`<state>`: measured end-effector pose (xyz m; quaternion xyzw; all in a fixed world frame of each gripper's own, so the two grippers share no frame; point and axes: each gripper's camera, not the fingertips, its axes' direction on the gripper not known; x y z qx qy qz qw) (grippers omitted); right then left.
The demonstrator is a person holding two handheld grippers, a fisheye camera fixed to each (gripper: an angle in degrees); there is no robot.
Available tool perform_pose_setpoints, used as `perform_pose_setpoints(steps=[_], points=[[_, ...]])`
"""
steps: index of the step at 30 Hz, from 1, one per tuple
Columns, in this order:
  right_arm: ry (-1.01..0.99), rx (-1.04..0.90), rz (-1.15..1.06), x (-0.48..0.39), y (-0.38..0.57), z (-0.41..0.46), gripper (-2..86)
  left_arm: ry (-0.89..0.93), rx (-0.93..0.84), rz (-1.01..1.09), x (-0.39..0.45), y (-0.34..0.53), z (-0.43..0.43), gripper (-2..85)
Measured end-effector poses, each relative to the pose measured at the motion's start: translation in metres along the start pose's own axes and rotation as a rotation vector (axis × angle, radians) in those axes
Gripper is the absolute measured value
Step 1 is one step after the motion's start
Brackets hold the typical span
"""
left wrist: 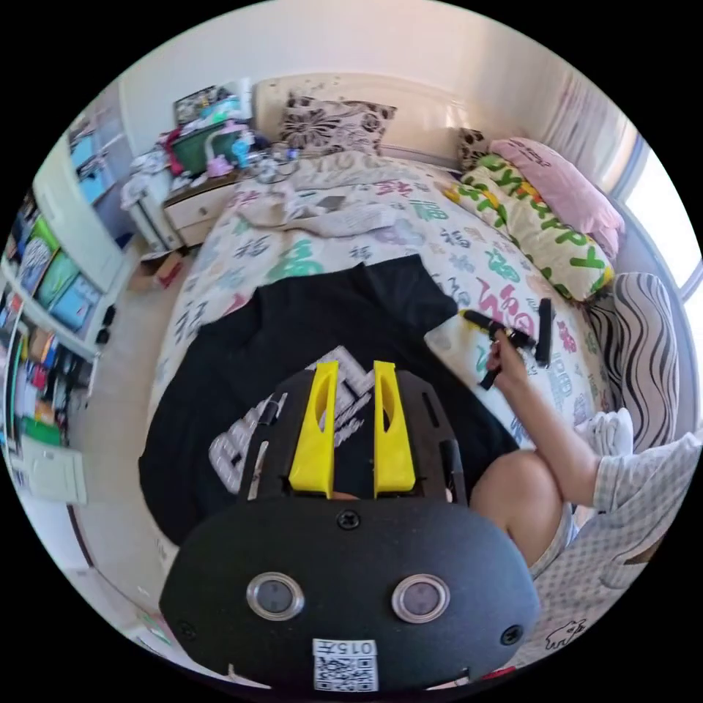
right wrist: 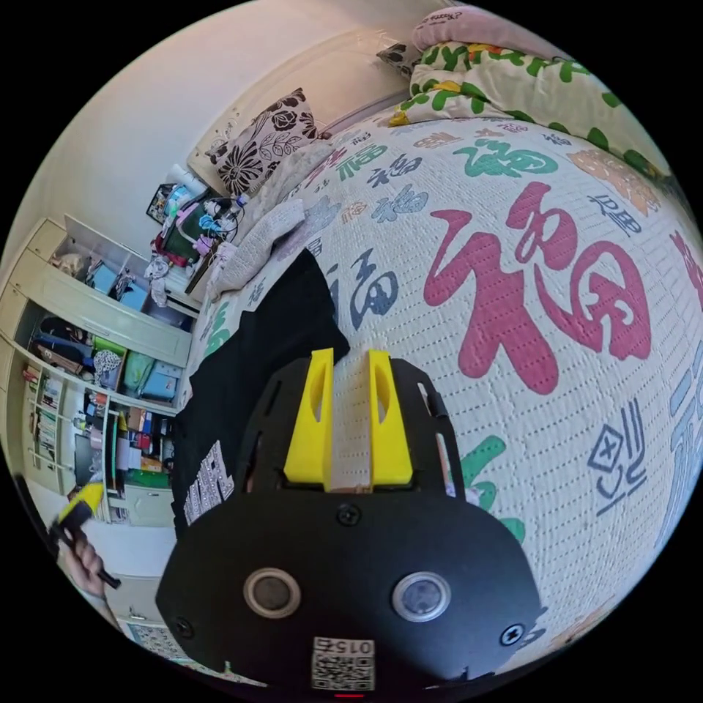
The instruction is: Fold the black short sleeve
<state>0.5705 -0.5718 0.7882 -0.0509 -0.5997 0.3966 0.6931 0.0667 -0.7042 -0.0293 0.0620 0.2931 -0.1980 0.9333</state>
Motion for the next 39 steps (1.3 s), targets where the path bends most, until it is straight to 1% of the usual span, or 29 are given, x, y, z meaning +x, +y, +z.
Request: perform_pose_setpoints(steps=[2, 3, 5, 7, 8, 11, 13, 17, 19, 21, 22, 24, 26, 27, 29, 30, 32, 33, 35, 38, 39], points=[[0.009, 0.031, -0.029, -0.002, -0.004, 0.001, 7.2, 0.019, 0.008, 0.054, 0.025, -0.079, 0.052, 11.2], [0.017, 0.037, -0.043, -0.003, -0.005, 0.001, 7.2, 0.023, 0.007, 0.066, 0.032, -0.098, 0.066, 11.4], [0.055, 0.046, -0.079, -0.008, -0.008, 0.003, 7.1, 0.056, -0.020, 0.122, 0.061, -0.167, 0.124, 11.9], [0.064, 0.058, -0.091, -0.010, -0.009, 0.002, 7.0, 0.074, -0.041, 0.152, 0.081, -0.209, 0.165, 11.8], [0.059, 0.061, -0.085, -0.009, -0.010, 0.001, 6.8, 0.054, -0.051, 0.174, 0.094, -0.231, 0.191, 11.5], [0.048, 0.068, -0.074, -0.007, -0.013, 0.001, 6.2, 0.000, -0.106, 0.208, 0.116, -0.272, 0.250, 10.8], [0.052, 0.062, -0.080, -0.008, -0.015, 0.002, 5.7, -0.003, -0.116, 0.216, 0.124, -0.287, 0.277, 10.5], [0.023, 0.046, -0.089, -0.010, -0.021, 0.004, 3.8, -0.071, -0.151, 0.209, 0.124, -0.308, 0.320, 9.4], [0.005, 0.043, -0.073, -0.008, -0.023, 0.005, 2.3, -0.073, -0.178, 0.197, 0.119, -0.311, 0.335, 8.1], [-0.020, 0.044, -0.066, -0.008, -0.024, 0.005, 1.3, -0.043, -0.149, 0.176, 0.112, -0.312, 0.340, 5.6], [-0.031, 0.044, -0.066, -0.008, -0.025, 0.005, 0.8, -0.042, -0.127, 0.169, 0.108, -0.311, 0.338, 2.7], [-0.046, 0.041, -0.074, -0.010, -0.027, 0.004, 0.4, -0.051, -0.051, 0.180, 0.102, -0.308, 0.327, 1.6], [-0.059, 0.042, -0.134, -0.018, -0.030, -0.002, 0.0, -0.021, 0.051, 0.209, 0.084, -0.295, 0.298, 0.9], [-0.063, 0.041, -0.157, -0.021, -0.031, -0.004, 0.0, -0.019, 0.073, 0.203, 0.077, -0.290, 0.289, 0.8], [-0.101, 0.019, -0.292, -0.039, -0.034, -0.014, -0.2, -0.019, 0.174, 0.143, 0.043, -0.262, 0.252, 0.5], [-0.116, 0.002, -0.330, -0.044, -0.034, -0.015, -0.2, -0.020, 0.192, 0.123, 0.034, -0.254, 0.244, 0.5], [-0.202, -0.082, -0.501, -0.070, -0.030, -0.022, -0.3, -0.025, 0.253, 0.054, -0.002, -0.218, 0.212, 0.4], [-0.230, -0.115, -0.553, -0.077, -0.028, -0.023, -0.4, -0.030, 0.267, 0.028, -0.011, -0.208, 0.205, 0.4], [-0.285, -0.240, -0.742, -0.106, -0.012, -0.023, -0.4, -0.018, 0.300, -0.076, -0.048, -0.164, 0.184, 0.4], [-0.307, -0.376, -0.917, -0.136, 0.009, -0.016, -0.2, -0.036, 0.288, -0.190, -0.087, -0.107, 0.177, 0.4], [-0.315, -0.405, -0.943, -0.140, 0.013, -0.013, -0.1, -0.038, 0.279, -0.214, -0.094, -0.095, 0.179, 0.5]])
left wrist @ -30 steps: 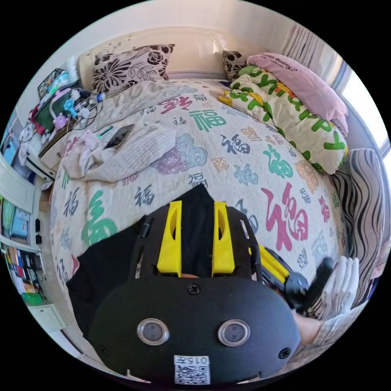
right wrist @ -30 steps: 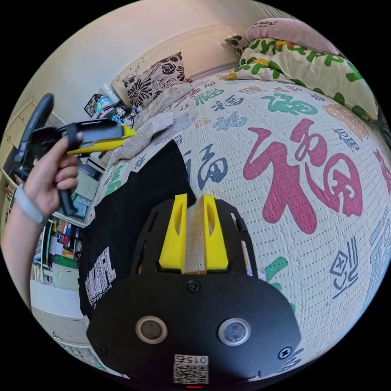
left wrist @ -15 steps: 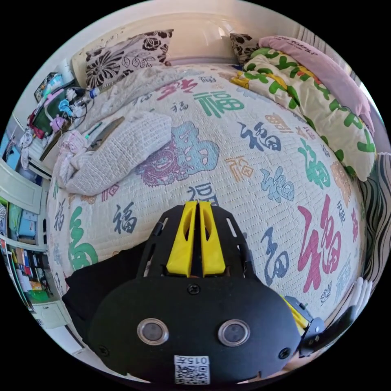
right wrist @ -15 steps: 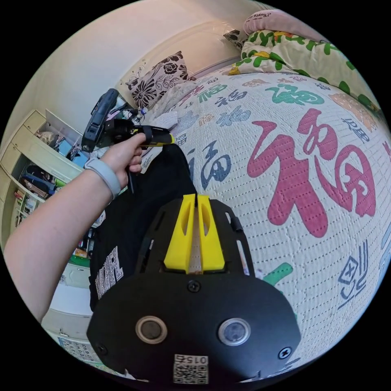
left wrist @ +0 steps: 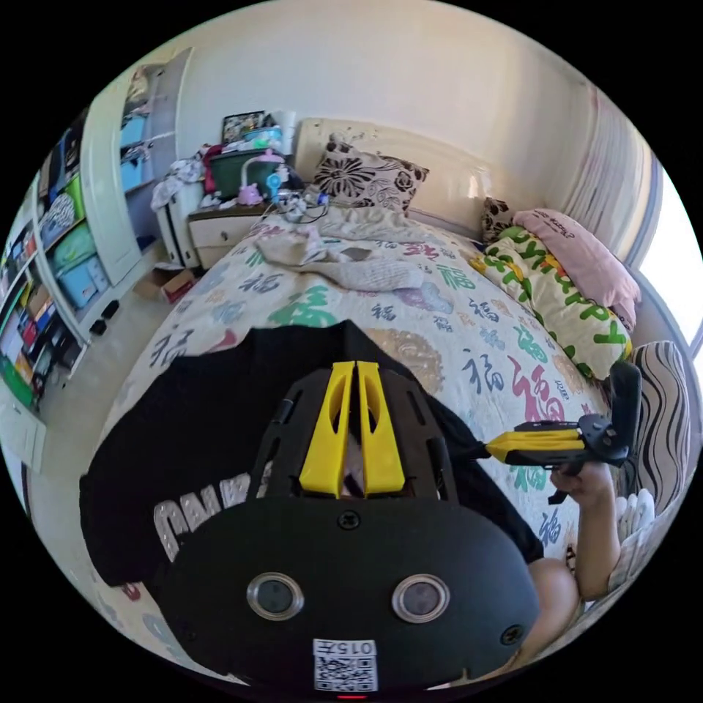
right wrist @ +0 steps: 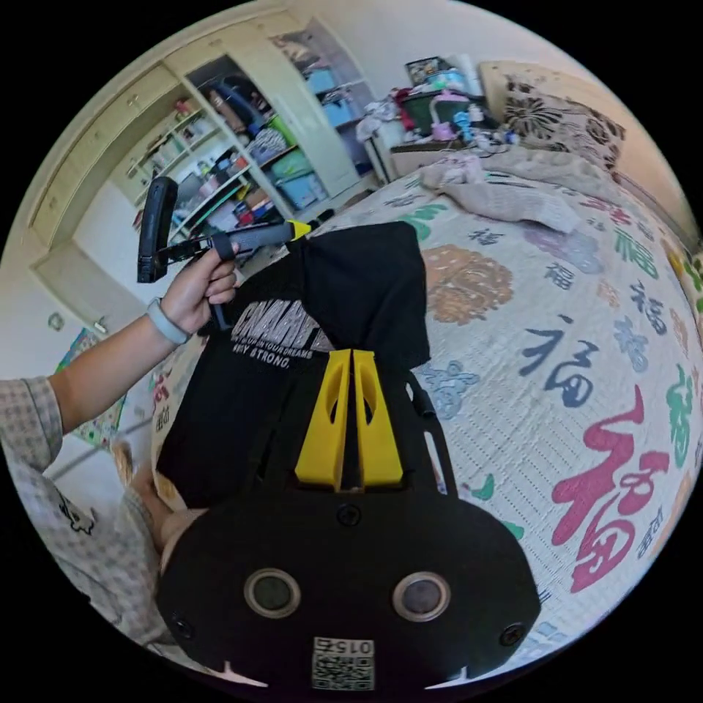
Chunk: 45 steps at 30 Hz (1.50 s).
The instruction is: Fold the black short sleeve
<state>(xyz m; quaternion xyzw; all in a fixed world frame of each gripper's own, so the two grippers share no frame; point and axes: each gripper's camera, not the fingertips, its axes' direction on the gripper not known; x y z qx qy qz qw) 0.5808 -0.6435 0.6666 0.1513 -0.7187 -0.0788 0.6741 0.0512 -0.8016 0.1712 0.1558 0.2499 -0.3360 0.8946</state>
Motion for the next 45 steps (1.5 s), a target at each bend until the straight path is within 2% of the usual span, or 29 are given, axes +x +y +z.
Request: perform_pose_setpoints(steps=[4, 6, 9, 11, 13, 18, 21, 22, 25, 29, 32, 34, 37, 40, 42, 45], points=[[-0.142, -0.259, -0.123, -0.016, -0.009, 0.042, 3.1, -0.032, -0.153, -0.106, -0.054, 0.056, 0.018, 1.8], [-0.143, -0.313, -0.153, -0.019, -0.010, 0.050, 5.4, -0.044, -0.185, -0.114, -0.070, 0.066, 0.022, 3.5], [-0.064, -0.136, -0.054, -0.007, -0.020, 0.035, 6.0, -0.038, -0.153, -0.103, -0.086, 0.058, 0.018, 6.0], [0.062, 0.075, 0.141, 0.011, -0.029, 0.023, 6.1, -0.012, -0.144, -0.077, -0.089, 0.038, 0.025, 7.5], [0.159, 0.123, 0.205, 0.020, -0.035, 0.028, 6.3, 0.006, -0.179, -0.050, -0.089, 0.022, 0.042, 8.4], [0.192, -0.070, 0.221, 0.030, -0.052, 0.079, 7.2, -0.006, -0.205, -0.078, -0.102, -0.015, 0.100, 8.6], [0.221, -0.046, 0.179, 0.027, -0.051, 0.090, 5.8, 0.014, -0.257, -0.104, -0.110, -0.039, 0.138, 7.2], [0.202, -0.037, 0.211, 0.031, -0.051, 0.090, 5.0, 0.029, -0.284, -0.117, -0.114, -0.047, 0.151, 3.7], [0.183, 0.020, 0.285, 0.041, -0.050, 0.087, 4.0, 0.113, -0.232, -0.114, -0.121, -0.067, 0.162, 0.6], [0.241, 0.101, 0.331, 0.043, -0.050, 0.083, 3.7, 0.153, -0.084, 0.013, -0.105, -0.097, 0.159, 1.2], [0.259, 0.075, 0.348, 0.046, -0.053, 0.094, 4.1, 0.060, -0.159, 0.073, -0.095, -0.111, 0.180, 3.9], [0.270, 0.089, 0.345, 0.044, -0.053, 0.096, 4.7, -0.027, -0.215, 0.116, -0.095, -0.115, 0.188, 6.2], [0.389, 0.136, 0.326, 0.031, -0.056, 0.089, 3.9, -0.075, -0.166, 0.119, -0.107, -0.112, 0.169, 7.6], [0.331, 0.182, 0.140, 0.000, -0.067, 0.091, 2.3, 0.080, -0.167, 0.099, -0.124, -0.097, 0.142, 7.3], [0.278, 0.104, 0.027, -0.017, -0.079, 0.108, 2.2, 0.152, -0.222, 0.097, -0.132, -0.081, 0.137, 7.0], [0.254, -0.107, -0.044, -0.026, -0.088, 0.149, 0.6, 0.125, -0.319, 0.097, -0.144, -0.055, 0.140, 7.1]])
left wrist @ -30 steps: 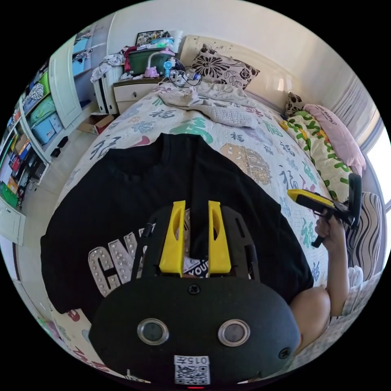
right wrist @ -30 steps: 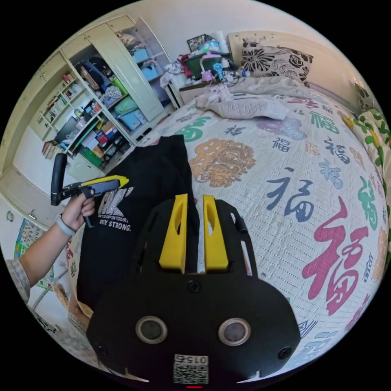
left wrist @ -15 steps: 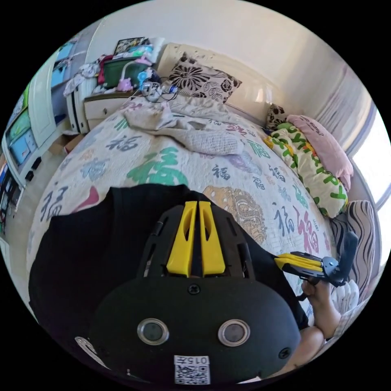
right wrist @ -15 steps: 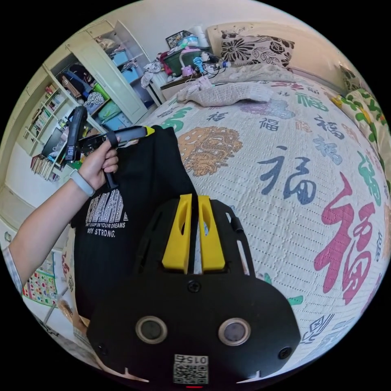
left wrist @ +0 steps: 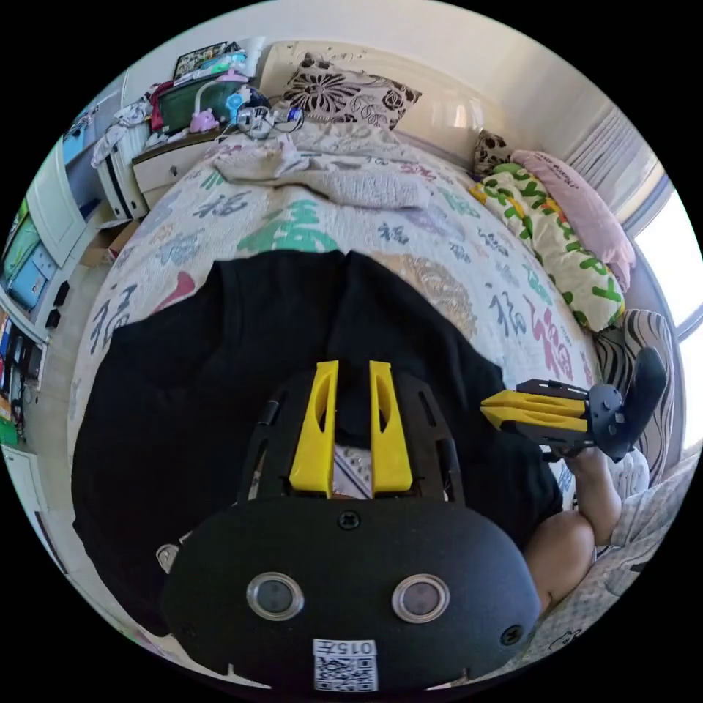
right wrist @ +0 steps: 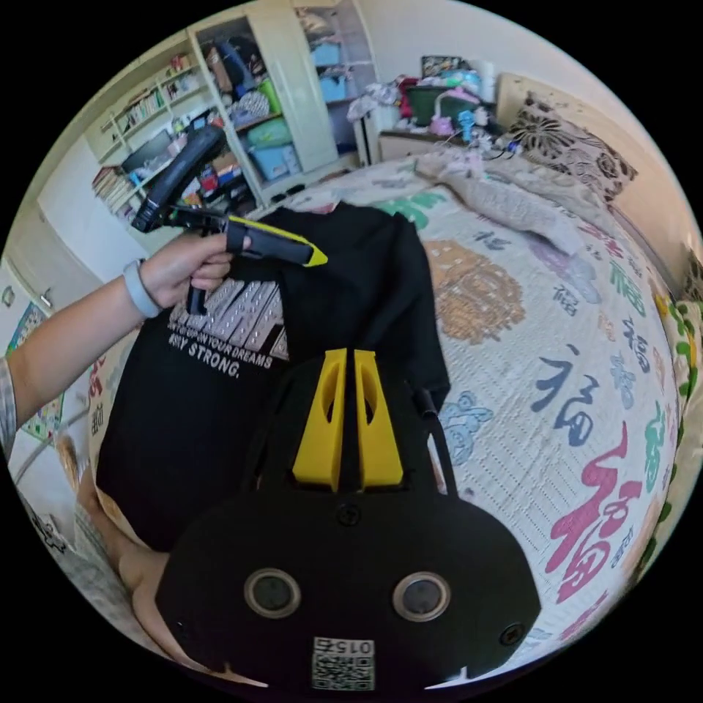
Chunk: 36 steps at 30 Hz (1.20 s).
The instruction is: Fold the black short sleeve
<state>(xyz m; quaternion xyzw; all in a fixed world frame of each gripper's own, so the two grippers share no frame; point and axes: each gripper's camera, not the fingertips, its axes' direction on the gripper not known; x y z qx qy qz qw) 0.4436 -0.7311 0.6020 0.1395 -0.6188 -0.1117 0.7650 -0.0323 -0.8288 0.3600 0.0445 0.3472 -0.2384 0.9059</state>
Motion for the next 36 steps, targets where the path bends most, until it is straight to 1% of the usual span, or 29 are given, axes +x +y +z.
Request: perform_pose_setpoints(steps=[1, 3, 5, 6, 8, 10, 12, 13, 15, 17, 19, 20, 21, 23, 24, 27, 29, 30, 31, 33, 35, 36], points=[[-0.017, -0.094, -0.039, -0.004, 0.001, 0.016, -0.3, -0.026, -0.029, -0.015, -0.007, 0.008, 0.003, 7.0], [-0.045, -0.078, -0.053, -0.004, 0.007, 0.021, -0.7, -0.045, -0.020, -0.030, -0.017, 0.020, 0.002, 5.5], [-0.135, -0.107, -0.025, 0.005, 0.006, 0.020, -0.7, -0.073, -0.031, -0.025, -0.024, 0.026, -0.003, 4.7], [-0.148, -0.086, 0.000, 0.009, 0.006, 0.018, -0.6, -0.079, -0.037, -0.023, -0.025, 0.026, -0.005, 4.7], [-0.093, 0.126, 0.142, 0.025, 0.010, -0.003, 0.3, -0.111, -0.027, -0.012, -0.026, 0.020, -0.018, 7.1], [-0.005, 0.210, 0.227, 0.035, 0.009, -0.012, 2.4, -0.070, 0.044, 0.004, -0.025, 0.008, -0.032, 8.2], [0.044, 0.191, 0.284, 0.041, 0.004, -0.006, 5.5, -0.043, 0.113, 0.001, -0.024, -0.008, -0.039, 9.0], [0.047, 0.143, 0.314, 0.043, 0.000, 0.005, 7.2, -0.033, 0.138, -0.010, -0.025, -0.021, -0.037, 9.4], [0.056, 0.089, 0.334, 0.041, -0.002, 0.022, 7.1, -0.005, 0.131, -0.058, -0.032, -0.040, -0.026, 10.2], [0.075, 0.106, 0.314, 0.034, -0.001, 0.034, 5.7, 0.079, 0.107, -0.165, -0.049, -0.058, -0.006, 10.2], [0.045, 0.111, 0.330, 0.034, -0.001, 0.038, 4.5, 0.121, 0.076, -0.188, -0.057, -0.064, 0.008, 7.2], [0.037, 0.119, 0.344, 0.034, 0.000, 0.040, 4.0, 0.109, 0.066, -0.179, -0.059, -0.067, 0.011, 3.0], [0.038, 0.122, 0.347, 0.033, 0.001, 0.041, 3.9, 0.065, 0.074, -0.181, -0.060, -0.066, 0.010, 0.9], [0.037, 0.130, 0.353, 0.029, 0.001, 0.048, 3.5, -0.167, 0.090, -0.245, -0.069, -0.059, 0.002, 0.0], [0.038, 0.128, 0.352, 0.027, 0.001, 0.050, 3.5, -0.182, 0.095, -0.256, -0.073, -0.055, 0.000, 0.0], [0.052, 0.122, 0.339, 0.015, -0.005, 0.060, 3.9, 0.004, 0.154, -0.275, -0.090, -0.035, -0.015, 2.0], [0.071, 0.167, 0.330, 0.003, -0.005, 0.060, 4.5, 0.230, 0.231, -0.194, -0.095, -0.012, -0.034, 6.7], [0.083, 0.182, 0.328, 0.000, -0.005, 0.059, 4.2, 0.273, 0.227, -0.175, -0.096, -0.007, -0.037, 7.9], [0.102, 0.205, 0.313, -0.008, -0.006, 0.058, 3.5, 0.298, 0.187, -0.150, -0.097, 0.002, -0.040, 8.4], [0.117, 0.197, 0.279, -0.020, -0.012, 0.064, 3.2, 0.271, 0.114, -0.090, -0.095, 0.014, -0.039, 7.7], [0.132, 0.104, 0.258, -0.033, -0.022, 0.088, 2.5, 0.205, -0.019, -0.028, -0.089, 0.024, -0.032, 1.3], [0.145, 0.105, 0.256, -0.036, -0.022, 0.093, 1.8, 0.165, -0.018, -0.020, -0.087, 0.026, -0.034, 1.0]])
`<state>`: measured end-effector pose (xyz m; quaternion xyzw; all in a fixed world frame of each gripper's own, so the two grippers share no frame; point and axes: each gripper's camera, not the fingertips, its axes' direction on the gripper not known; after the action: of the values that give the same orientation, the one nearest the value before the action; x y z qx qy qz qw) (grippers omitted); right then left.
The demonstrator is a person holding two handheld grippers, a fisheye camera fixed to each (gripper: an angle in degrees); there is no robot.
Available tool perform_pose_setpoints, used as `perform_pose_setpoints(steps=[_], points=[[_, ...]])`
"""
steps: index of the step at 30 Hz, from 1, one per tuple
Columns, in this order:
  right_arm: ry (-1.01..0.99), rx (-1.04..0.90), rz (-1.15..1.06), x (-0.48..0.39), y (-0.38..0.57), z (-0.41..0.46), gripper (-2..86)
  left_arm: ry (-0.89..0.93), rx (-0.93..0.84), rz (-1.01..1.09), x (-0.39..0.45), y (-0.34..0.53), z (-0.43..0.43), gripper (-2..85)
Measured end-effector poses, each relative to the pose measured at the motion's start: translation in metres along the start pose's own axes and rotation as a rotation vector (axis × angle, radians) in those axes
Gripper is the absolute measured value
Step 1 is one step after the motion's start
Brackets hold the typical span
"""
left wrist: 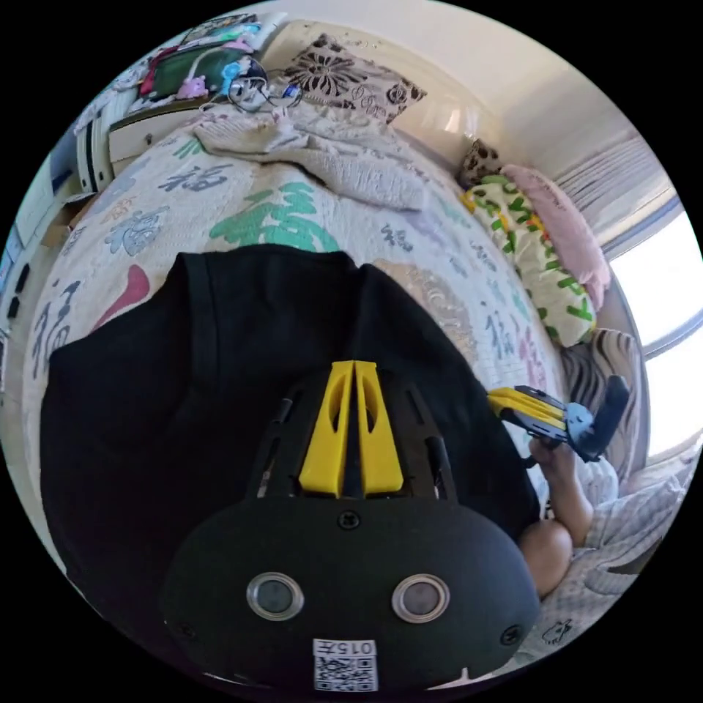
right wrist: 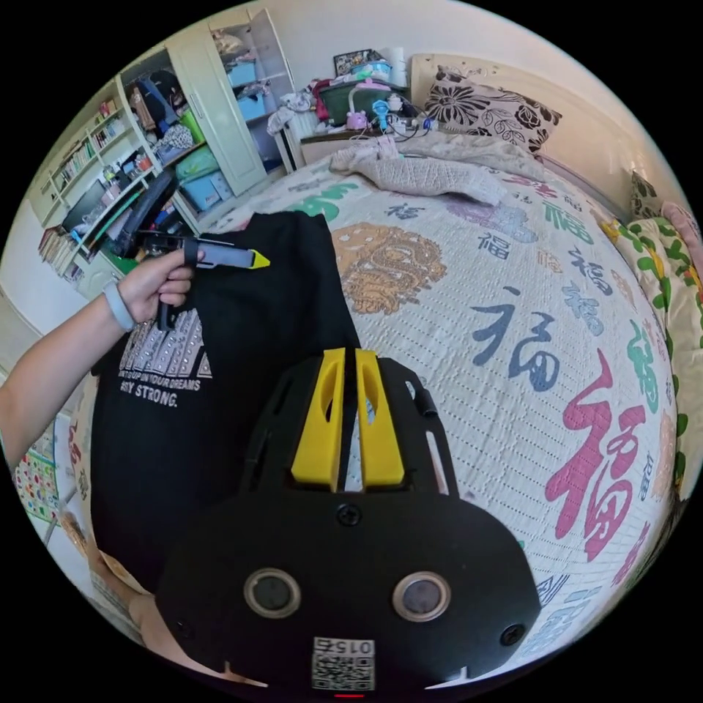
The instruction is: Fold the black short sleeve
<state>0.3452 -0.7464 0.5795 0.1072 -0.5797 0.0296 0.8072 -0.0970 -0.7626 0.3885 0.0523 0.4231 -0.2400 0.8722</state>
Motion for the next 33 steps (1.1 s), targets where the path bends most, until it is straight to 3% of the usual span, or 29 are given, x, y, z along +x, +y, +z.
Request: perform_pose_setpoints(steps=[4, 6, 8, 10, 16, 21, 24, 27, 33], points=[[-0.016, 0.016, 0.018, -0.020, 0.001, 0.011, 0.4, -0.308, 0.077, -0.012, 0.008, 0.022, -0.028, 0.0], [-0.014, 0.062, -0.011, -0.033, 0.004, 0.006, 0.7, -0.234, 0.131, -0.020, 0.005, 0.039, -0.047, 0.6], [-0.128, 0.132, -0.183, -0.063, 0.006, -0.008, 2.8, -0.001, 0.194, -0.033, -0.003, 0.072, -0.075, 5.1], [-0.225, 0.116, -0.316, -0.091, 0.003, -0.008, 5.1, 0.098, 0.195, -0.060, -0.007, 0.100, -0.090, 7.5], [-0.103, -0.211, -0.535, -0.178, 0.005, 0.068, 6.7, -0.024, 0.069, -0.062, -0.016, 0.162, -0.100, 3.8], [-0.186, -0.167, -0.464, -0.197, -0.002, 0.077, 2.6, -0.076, 0.139, -0.077, -0.016, 0.195, -0.136, 0.8], [-0.182, -0.222, -0.457, -0.216, -0.001, 0.102, 3.9, -0.121, 0.081, -0.089, -0.020, 0.219, -0.137, 2.5], [-0.183, -0.263, -0.424, -0.234, -0.005, 0.106, 6.2, -0.110, 0.184, -0.125, -0.019, 0.258, -0.171, 7.3], [-0.302, 0.001, -0.420, -0.287, -0.026, 0.063, 7.1, -0.152, 0.564, -0.407, -0.038, 0.449, -0.292, 10.1]])
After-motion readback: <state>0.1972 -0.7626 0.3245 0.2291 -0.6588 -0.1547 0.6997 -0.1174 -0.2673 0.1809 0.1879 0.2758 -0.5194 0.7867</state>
